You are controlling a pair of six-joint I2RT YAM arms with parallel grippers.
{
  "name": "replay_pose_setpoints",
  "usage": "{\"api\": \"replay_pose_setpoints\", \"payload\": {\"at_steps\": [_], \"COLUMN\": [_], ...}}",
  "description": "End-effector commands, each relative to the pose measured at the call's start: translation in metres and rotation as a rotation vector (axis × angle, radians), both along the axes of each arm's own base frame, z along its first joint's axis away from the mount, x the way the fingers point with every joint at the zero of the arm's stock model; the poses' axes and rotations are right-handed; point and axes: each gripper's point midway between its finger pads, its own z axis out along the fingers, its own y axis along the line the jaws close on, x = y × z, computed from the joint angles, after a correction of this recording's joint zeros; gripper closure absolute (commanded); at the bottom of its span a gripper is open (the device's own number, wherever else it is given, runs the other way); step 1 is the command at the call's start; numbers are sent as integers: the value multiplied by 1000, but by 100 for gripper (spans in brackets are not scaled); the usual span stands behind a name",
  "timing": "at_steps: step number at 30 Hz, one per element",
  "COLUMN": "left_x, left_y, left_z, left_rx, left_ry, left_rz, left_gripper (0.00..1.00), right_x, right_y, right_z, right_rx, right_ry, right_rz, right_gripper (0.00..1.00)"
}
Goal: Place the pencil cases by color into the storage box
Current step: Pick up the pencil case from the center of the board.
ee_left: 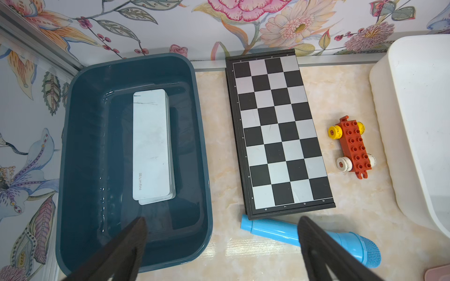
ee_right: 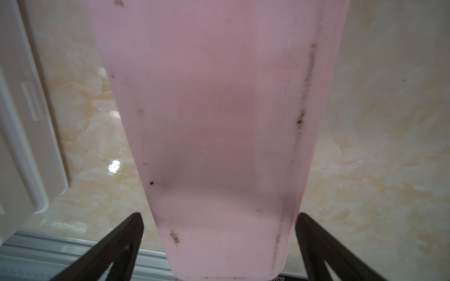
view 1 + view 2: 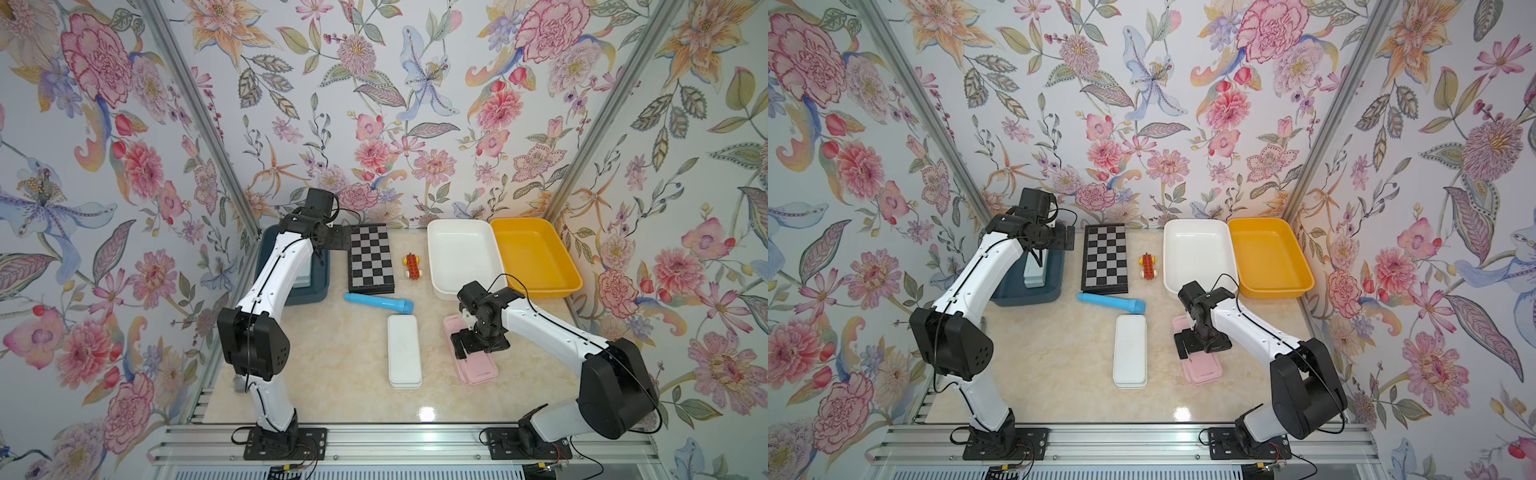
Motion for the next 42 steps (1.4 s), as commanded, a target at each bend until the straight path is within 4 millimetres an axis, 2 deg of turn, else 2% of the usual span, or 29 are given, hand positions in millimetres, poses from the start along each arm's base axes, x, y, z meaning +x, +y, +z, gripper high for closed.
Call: {"api": "replay_pose_setpoints", "payload": {"at_steps": [1, 17, 25, 27, 30, 33, 42], "left_x": [-3, -1, 1, 0, -2, -6, -10], "left_y": [-1, -13, -20, -27, -45, -64, -124], "left_z": [13, 9, 2, 1, 1, 0, -20], "left_rx": [-2, -30, -44, -47, -65, -100, -321], "left_ry": [-36, -32, -18, -16, -13, -6, 96], "left_rz": [-8, -42, -63, -86, -140, -195, -360], "left_gripper": [1, 2, 2, 2, 2, 2, 2], "right_x": [2, 0, -3, -4, -4, 1, 13], "right_y": [0, -1, 0, 0, 0, 2, 6], "right_z": [1, -14, -20, -20, -16, -6, 26], "right_rx": [-7, -46, -40, -43, -42, -31, -2], "right_ry": [23, 63, 70, 69, 56, 25, -49], "right_rz": [10, 0, -13, -13, -17, -16, -11], "right_gripper": [0, 0, 10, 14, 14, 14, 13]}}
